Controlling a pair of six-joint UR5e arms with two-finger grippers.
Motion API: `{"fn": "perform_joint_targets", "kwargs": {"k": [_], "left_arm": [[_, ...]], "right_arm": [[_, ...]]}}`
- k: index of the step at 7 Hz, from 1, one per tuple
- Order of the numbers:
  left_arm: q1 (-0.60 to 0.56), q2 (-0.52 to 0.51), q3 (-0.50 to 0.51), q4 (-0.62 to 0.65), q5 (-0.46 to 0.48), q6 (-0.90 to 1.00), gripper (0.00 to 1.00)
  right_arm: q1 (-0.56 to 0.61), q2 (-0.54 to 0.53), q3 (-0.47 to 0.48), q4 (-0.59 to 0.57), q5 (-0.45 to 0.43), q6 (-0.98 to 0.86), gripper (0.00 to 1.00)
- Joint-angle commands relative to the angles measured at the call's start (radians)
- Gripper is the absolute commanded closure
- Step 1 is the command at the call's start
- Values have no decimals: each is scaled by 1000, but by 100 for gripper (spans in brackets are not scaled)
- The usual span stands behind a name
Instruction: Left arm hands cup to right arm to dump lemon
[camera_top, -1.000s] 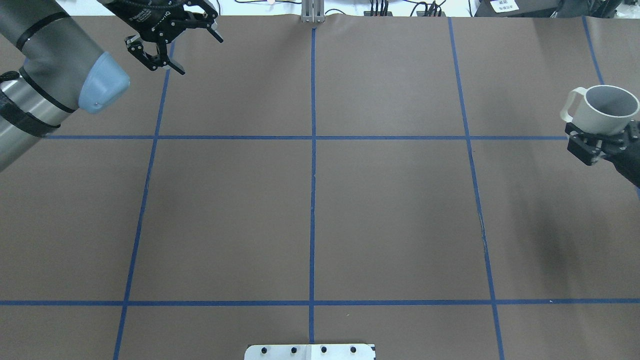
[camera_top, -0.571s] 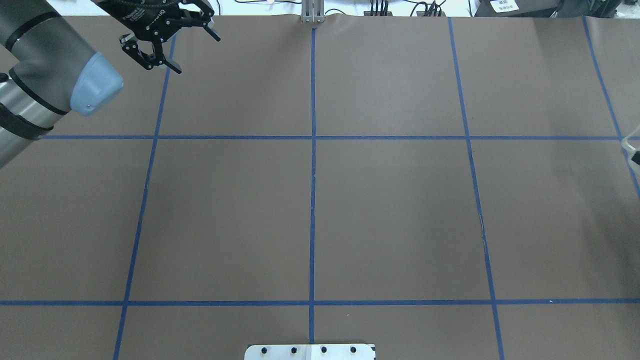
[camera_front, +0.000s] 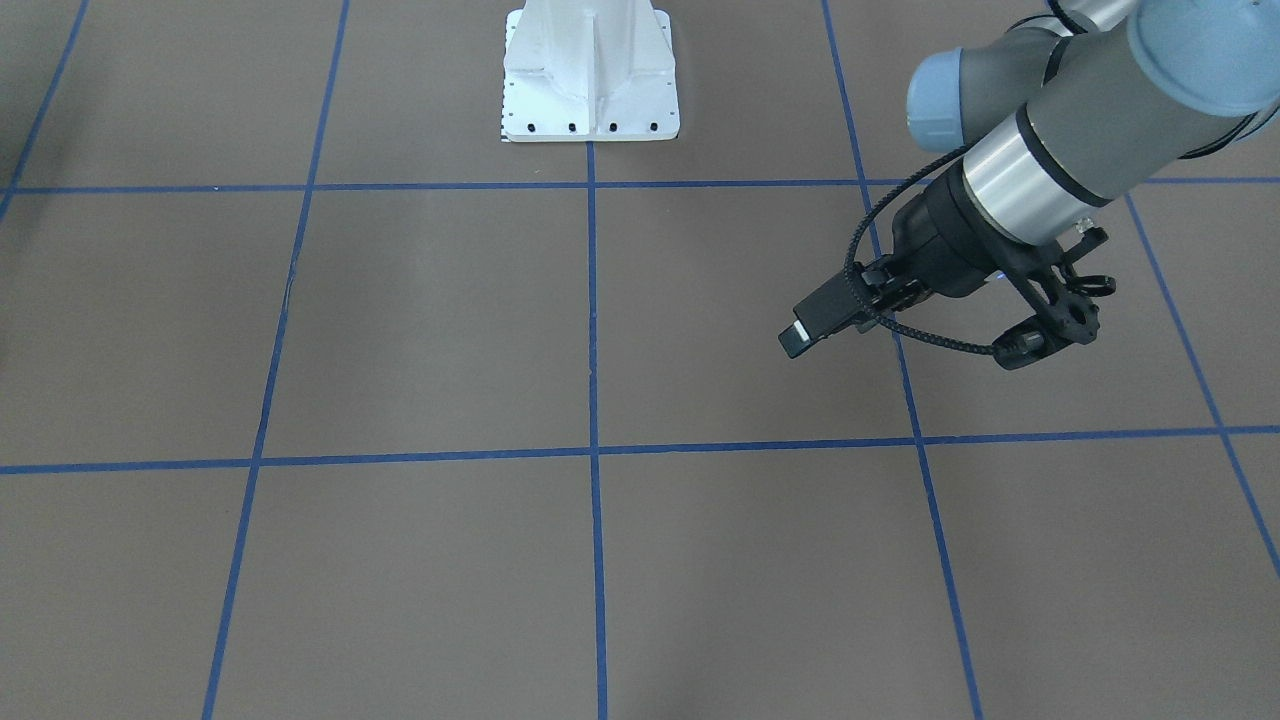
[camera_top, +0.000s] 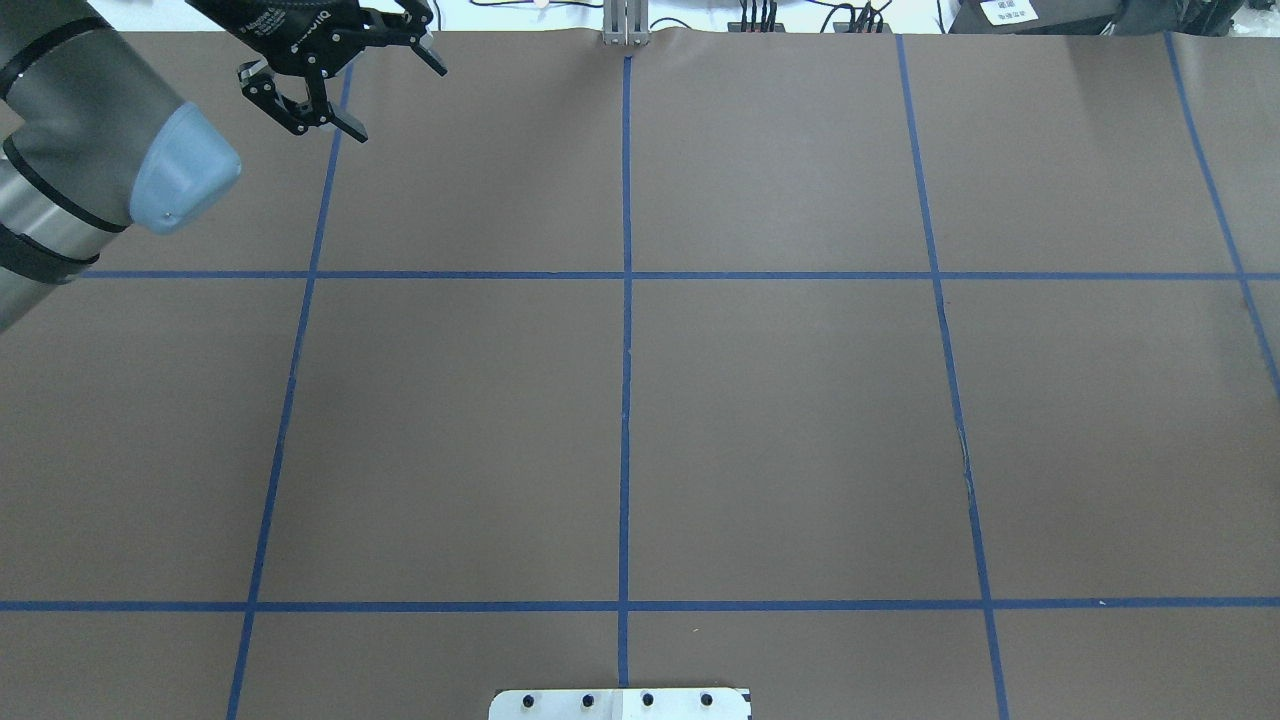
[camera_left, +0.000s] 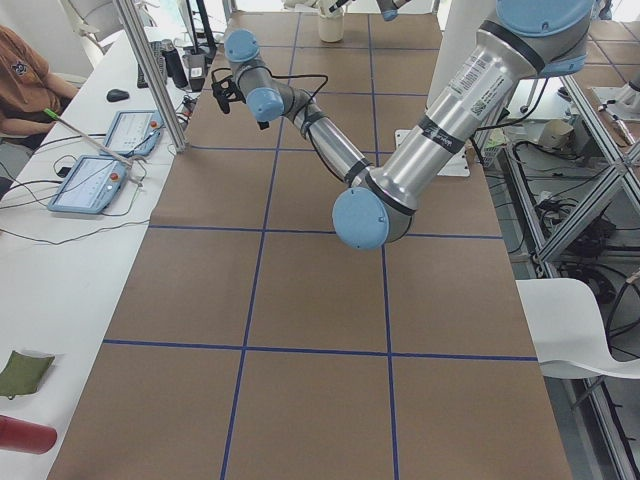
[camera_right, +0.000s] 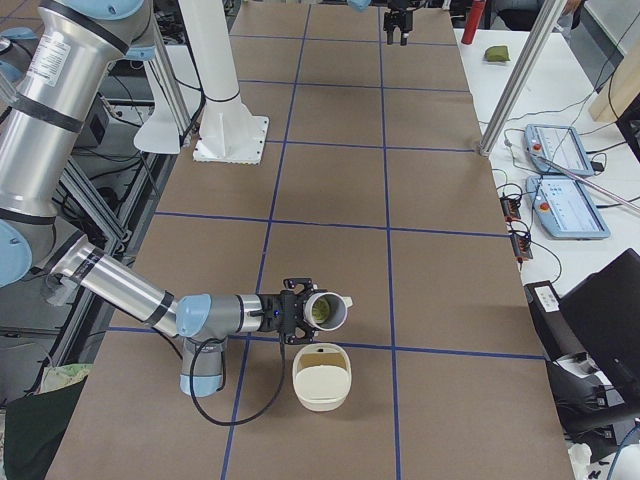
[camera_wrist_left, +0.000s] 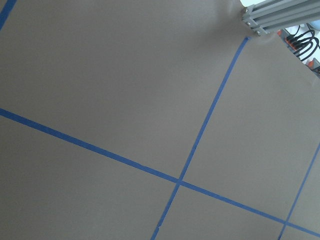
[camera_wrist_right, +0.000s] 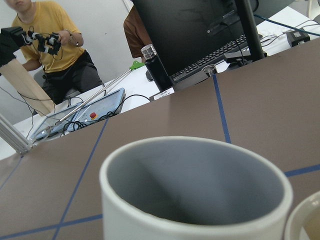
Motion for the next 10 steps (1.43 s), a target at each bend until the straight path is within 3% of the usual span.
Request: {"fn": "perform_joint_targets", "kwargs": {"k": [1,2,6,10], "left_arm": [[-2,-3,-5,5,0,1,0],[-5,-3,-5,5,0,1,0],[-20,-3,-3,5,2,1,0],[-31,-3,-3,5,2,1,0]], "right_arm": [[28,27,-112,140,33,216,100],[28,43,-157,188,32,257,100],[48,72,-177,247,30,705,100],[118,135,-222,255,29,1130,100]]}}
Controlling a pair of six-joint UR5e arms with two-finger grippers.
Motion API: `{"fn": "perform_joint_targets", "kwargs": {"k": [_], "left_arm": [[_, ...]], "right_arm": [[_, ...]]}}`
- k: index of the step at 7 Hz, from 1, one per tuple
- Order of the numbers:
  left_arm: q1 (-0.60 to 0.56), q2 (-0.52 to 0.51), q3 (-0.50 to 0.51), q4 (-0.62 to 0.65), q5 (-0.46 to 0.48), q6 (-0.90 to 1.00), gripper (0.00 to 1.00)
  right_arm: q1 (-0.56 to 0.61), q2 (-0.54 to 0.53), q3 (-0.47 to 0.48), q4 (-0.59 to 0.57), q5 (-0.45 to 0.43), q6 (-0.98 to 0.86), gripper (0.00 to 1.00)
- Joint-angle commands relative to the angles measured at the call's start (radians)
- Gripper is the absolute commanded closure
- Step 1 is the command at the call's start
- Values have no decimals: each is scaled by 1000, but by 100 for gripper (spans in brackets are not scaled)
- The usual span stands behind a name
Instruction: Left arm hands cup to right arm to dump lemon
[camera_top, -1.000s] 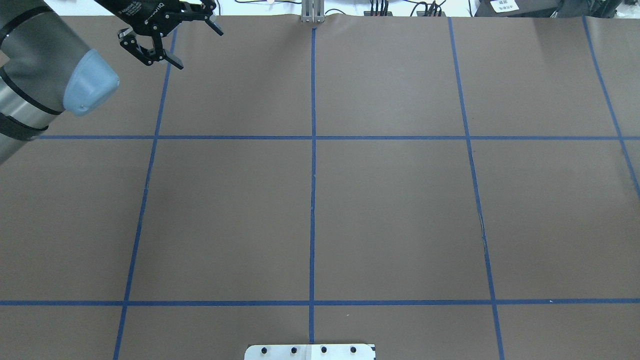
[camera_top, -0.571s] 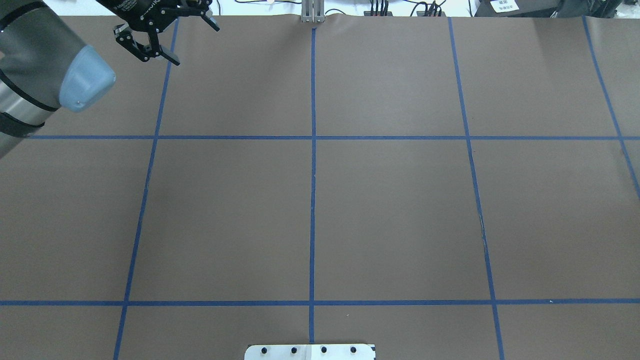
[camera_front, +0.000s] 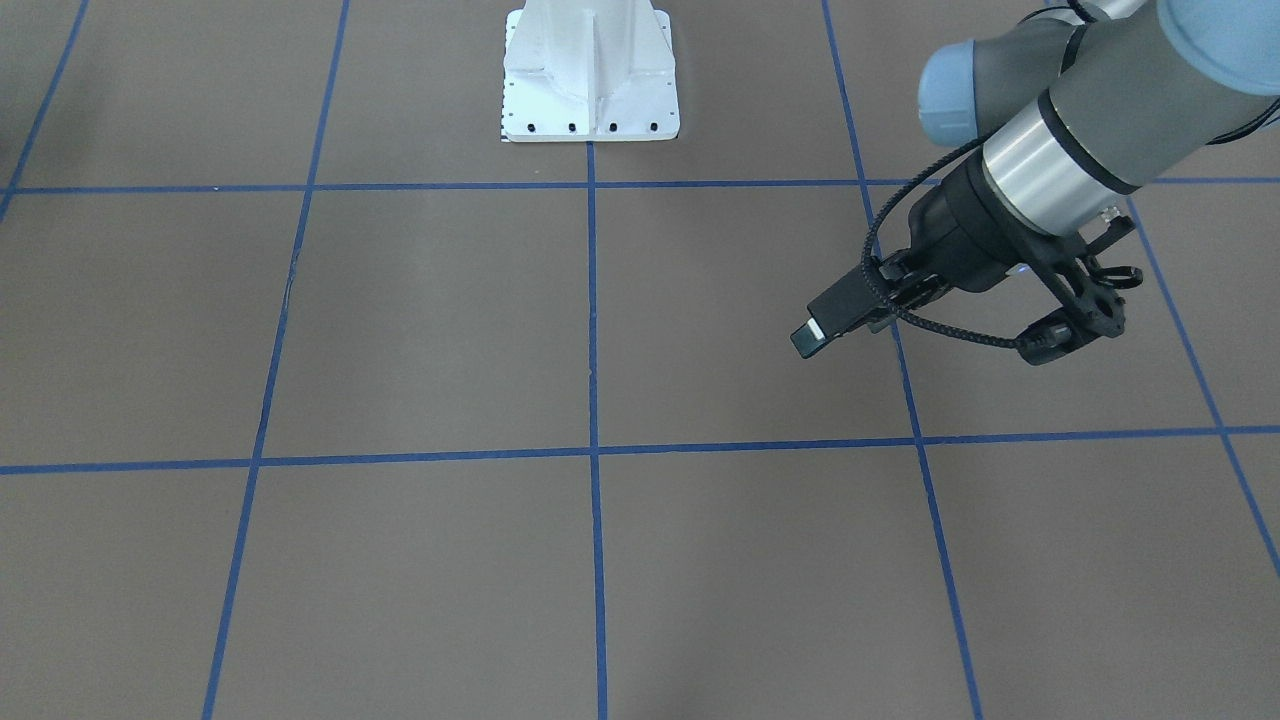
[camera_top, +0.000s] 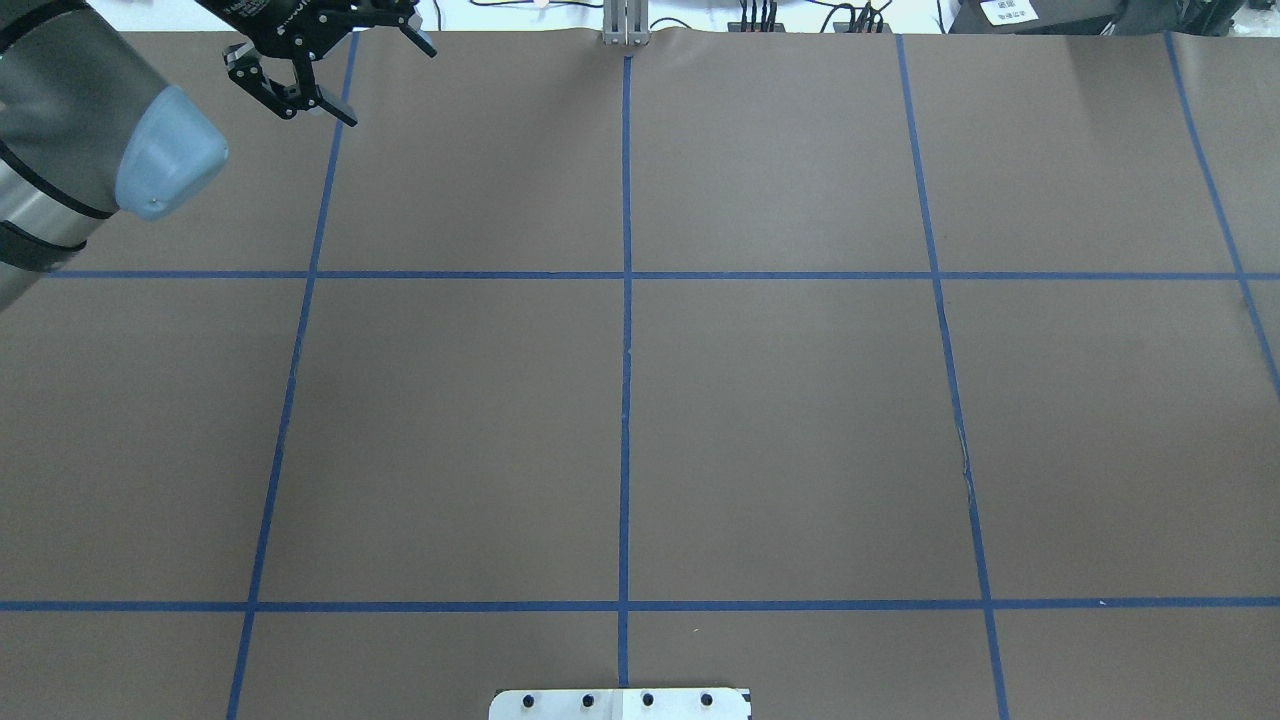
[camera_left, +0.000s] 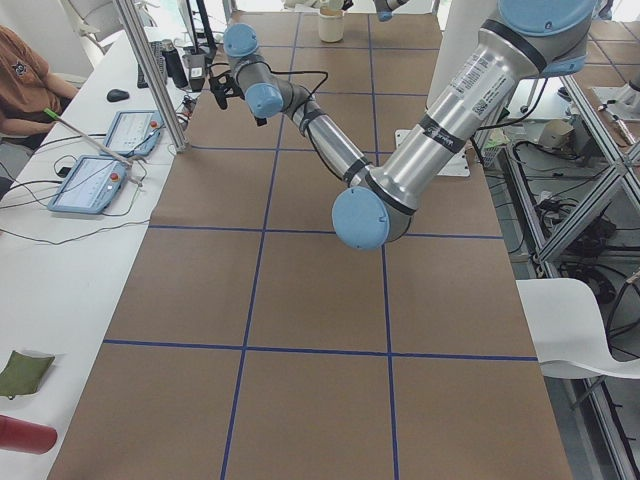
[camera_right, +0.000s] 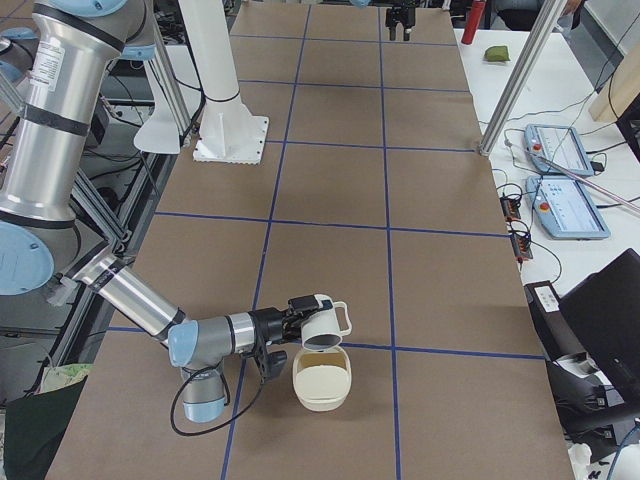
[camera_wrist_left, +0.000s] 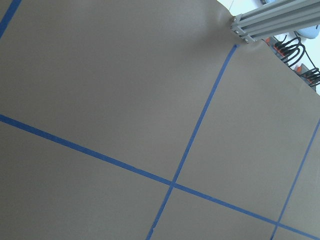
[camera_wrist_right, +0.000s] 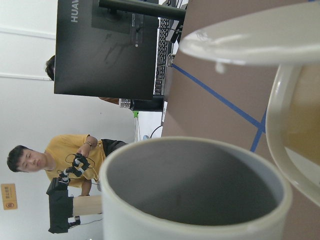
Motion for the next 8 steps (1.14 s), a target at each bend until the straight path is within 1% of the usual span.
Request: {"fn": "perform_joint_targets", "kwargs": {"k": [1,3,4,6,8], "left_arm": [[-10,0,0,0,0,0,0],[-8,0,-2,0,0,0,0],[-4,0,-2,0,0,0,0],[-4,-2,-2,0,0,0,0],[-1,-5,-6,0,0,0,0]], "right_arm": [[32,30,-15,19,-3,216,100],[37,37,-15,69,-23,373,100],[40,37,-15,104,-35,485,100],[44,50,-17,112,-55,541,100],[76,51,-15,123,-55,637,100]]}}
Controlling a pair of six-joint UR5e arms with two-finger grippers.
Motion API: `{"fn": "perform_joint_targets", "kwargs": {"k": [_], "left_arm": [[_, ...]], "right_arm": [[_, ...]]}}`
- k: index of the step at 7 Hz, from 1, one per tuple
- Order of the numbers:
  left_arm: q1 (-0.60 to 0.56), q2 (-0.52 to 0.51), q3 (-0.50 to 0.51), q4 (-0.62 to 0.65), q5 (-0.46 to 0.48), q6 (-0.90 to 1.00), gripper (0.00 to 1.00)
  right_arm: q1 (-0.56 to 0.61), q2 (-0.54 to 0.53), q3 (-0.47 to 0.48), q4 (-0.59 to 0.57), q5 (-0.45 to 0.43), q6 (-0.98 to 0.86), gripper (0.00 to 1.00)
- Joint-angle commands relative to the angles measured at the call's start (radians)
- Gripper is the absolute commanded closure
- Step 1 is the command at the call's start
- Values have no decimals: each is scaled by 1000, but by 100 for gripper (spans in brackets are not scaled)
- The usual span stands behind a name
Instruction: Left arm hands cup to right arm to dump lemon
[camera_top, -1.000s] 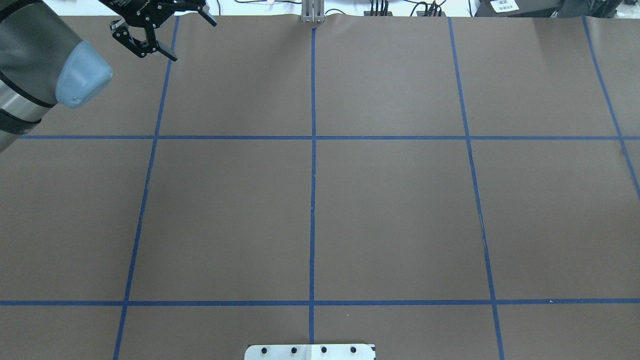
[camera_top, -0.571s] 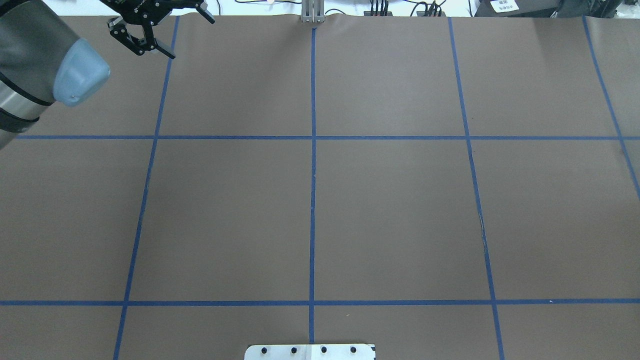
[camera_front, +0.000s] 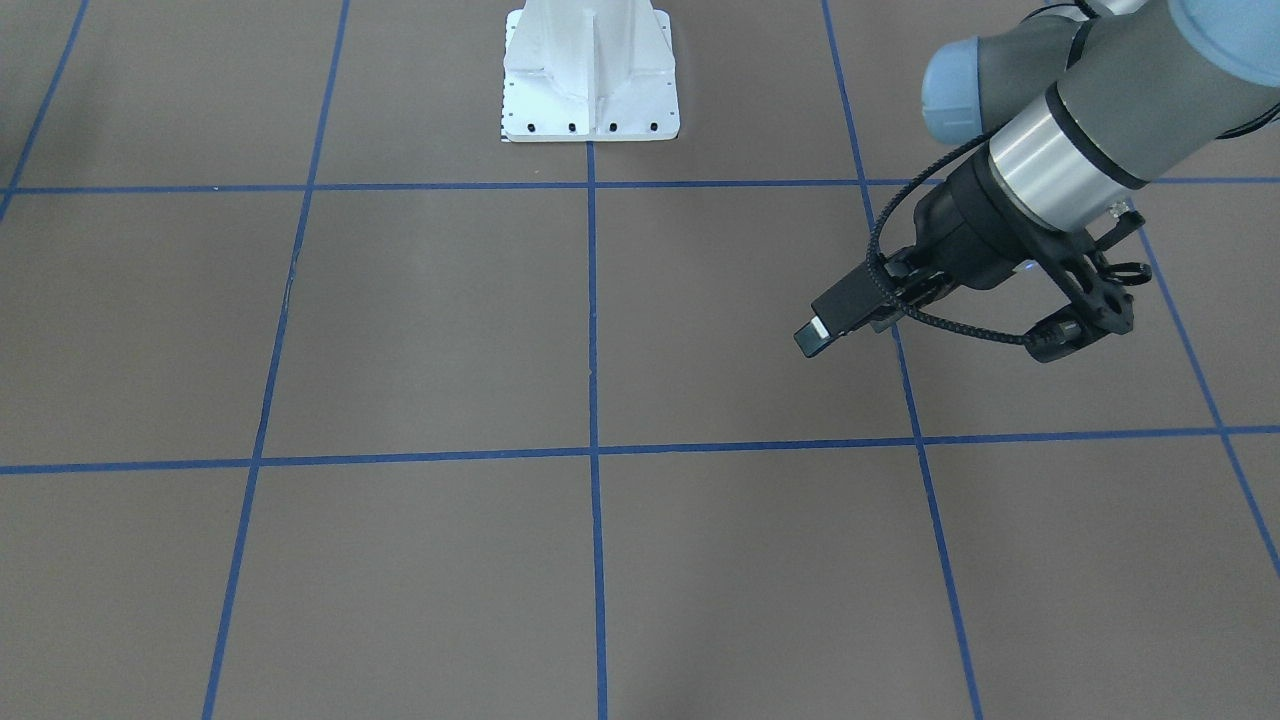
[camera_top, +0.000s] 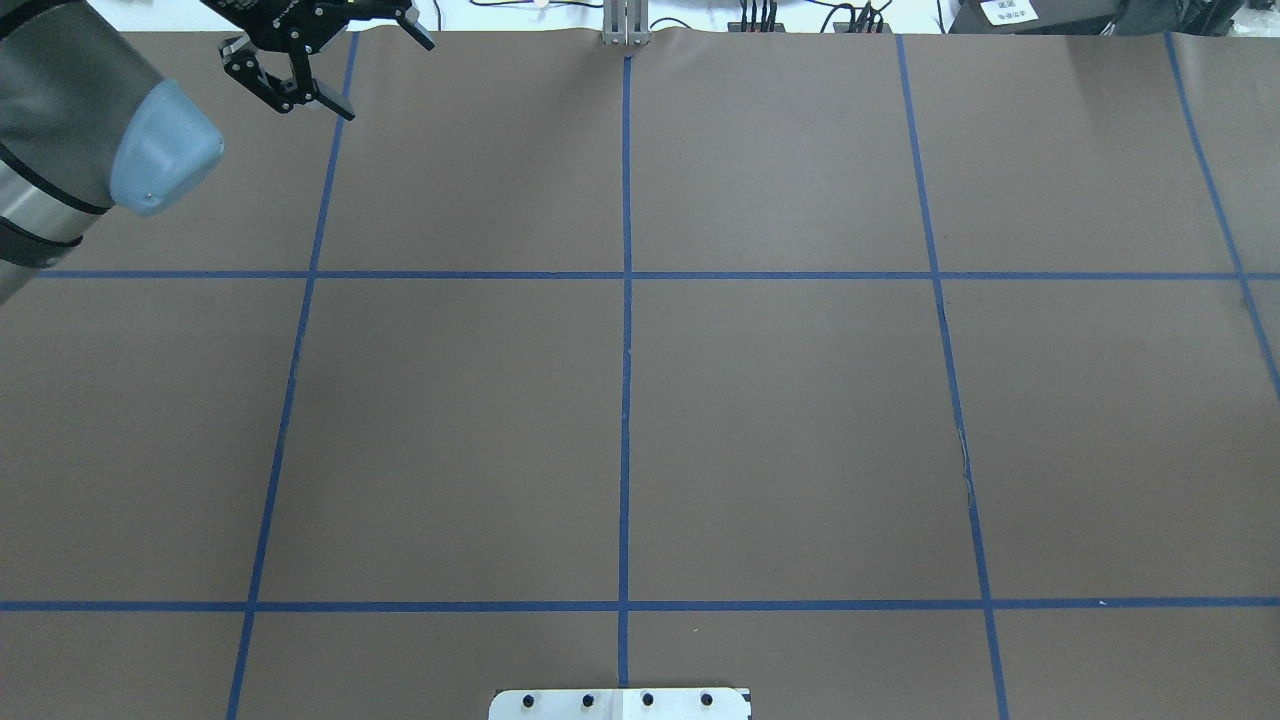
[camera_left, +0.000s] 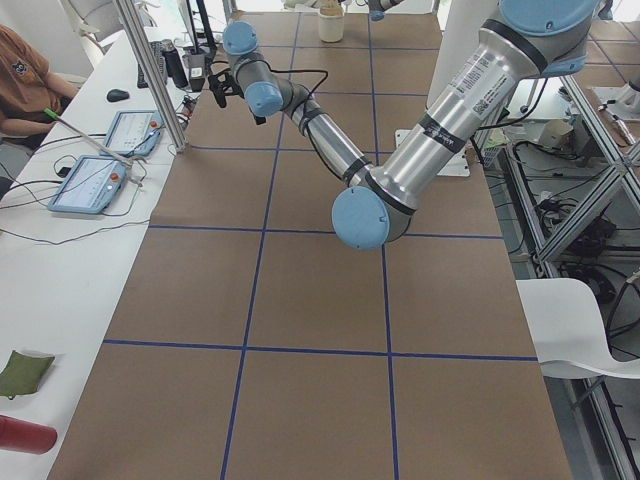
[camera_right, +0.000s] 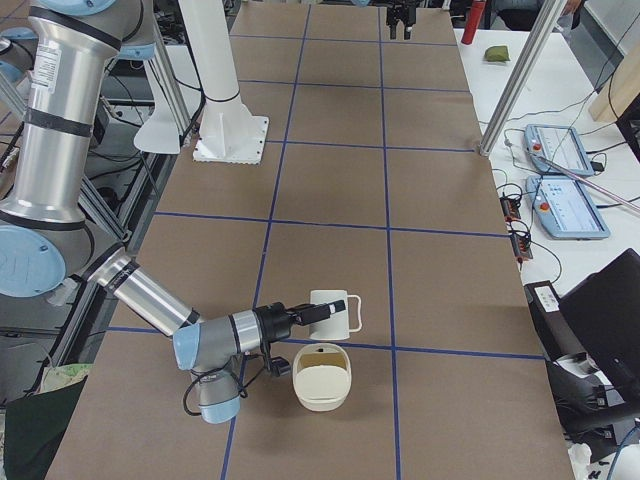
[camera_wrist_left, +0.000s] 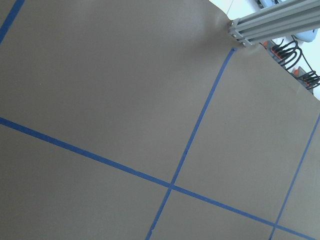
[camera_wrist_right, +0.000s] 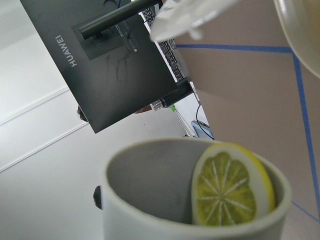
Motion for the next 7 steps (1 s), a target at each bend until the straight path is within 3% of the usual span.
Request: {"fn": "perform_joint_targets", "kwargs": {"k": [1,7], "left_arm": [[3,-2,-1,0,0,0,0],[8,-3,0,0,9,0,0]], "right_arm": [[15,-2,-1,36,-3,110,100],[15,1,-3,96,-2,177,100]]}}
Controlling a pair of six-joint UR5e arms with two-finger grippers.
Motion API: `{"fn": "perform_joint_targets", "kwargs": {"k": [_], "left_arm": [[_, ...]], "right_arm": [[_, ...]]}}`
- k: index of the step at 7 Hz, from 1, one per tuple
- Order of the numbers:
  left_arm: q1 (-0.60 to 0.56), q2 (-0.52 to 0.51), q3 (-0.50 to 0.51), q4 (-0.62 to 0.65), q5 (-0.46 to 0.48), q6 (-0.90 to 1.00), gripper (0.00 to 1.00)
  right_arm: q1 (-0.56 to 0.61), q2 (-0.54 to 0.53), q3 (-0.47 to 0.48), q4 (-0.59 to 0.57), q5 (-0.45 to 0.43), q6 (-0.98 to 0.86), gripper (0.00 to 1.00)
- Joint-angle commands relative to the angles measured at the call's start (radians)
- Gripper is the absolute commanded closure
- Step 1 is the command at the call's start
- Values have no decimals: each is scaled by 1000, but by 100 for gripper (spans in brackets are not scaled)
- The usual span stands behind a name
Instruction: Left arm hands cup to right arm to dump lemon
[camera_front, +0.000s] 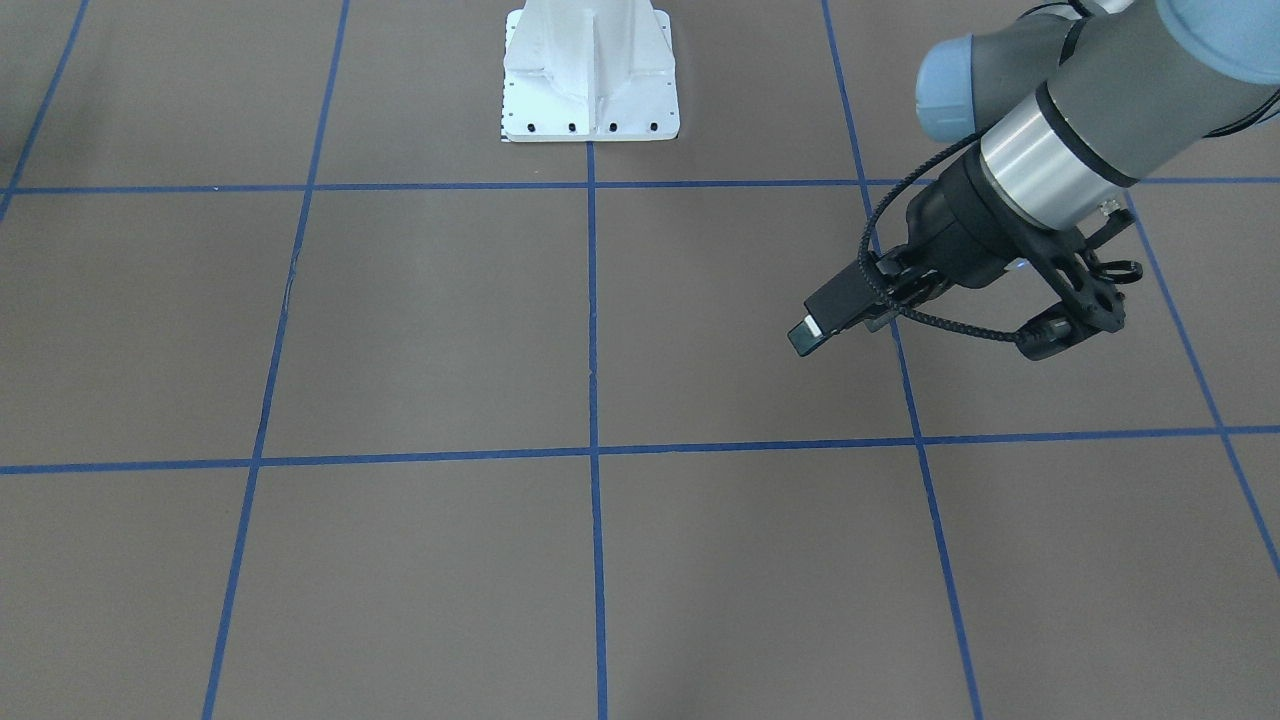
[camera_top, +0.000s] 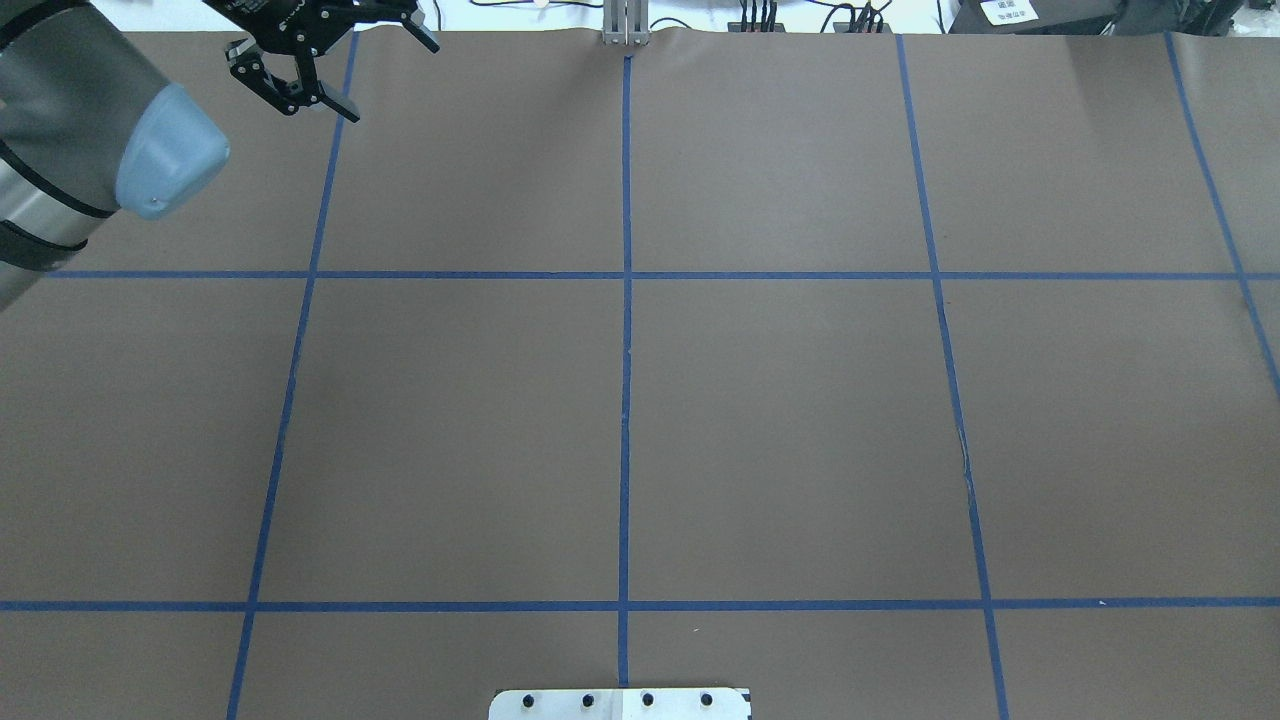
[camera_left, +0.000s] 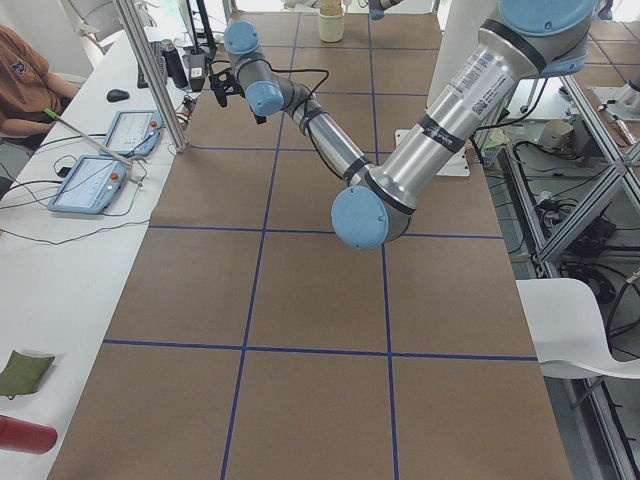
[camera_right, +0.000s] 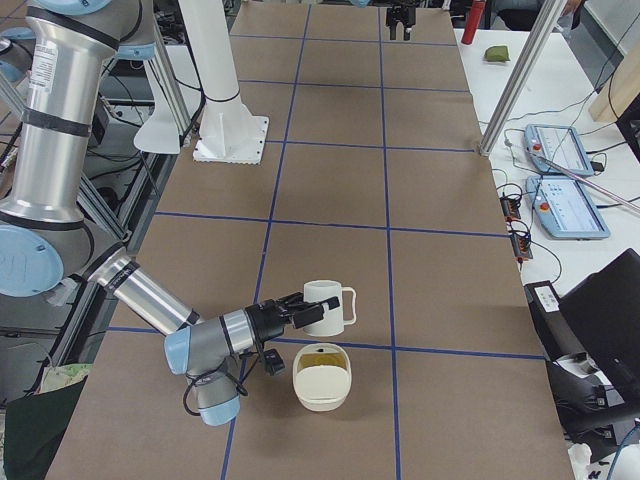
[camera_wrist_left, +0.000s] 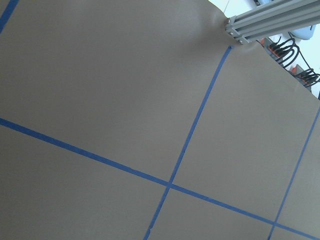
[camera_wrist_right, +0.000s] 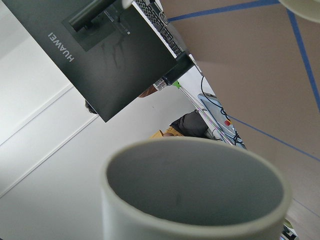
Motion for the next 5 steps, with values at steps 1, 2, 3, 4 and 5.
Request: {"fn": "perform_joint_targets", "kwargs": {"k": [1,2,3,4,5], "left_arm": [[1,-1,-1,0,0,0,0],[1,-1,1,0,0,0,0],[7,-1,1,0,0,0,0],[9,-1,1,0,6,0,0],[9,-1,1,0,6,0,0]], "right_arm": [[-1,4,3,3,5,-33,100],[-2,10,0,3,6,-137,100],[-2,13,1,1,8,-220,100],[-2,13,1,1,9,-328,100],[-2,11,1,0,14,-446,100]]}}
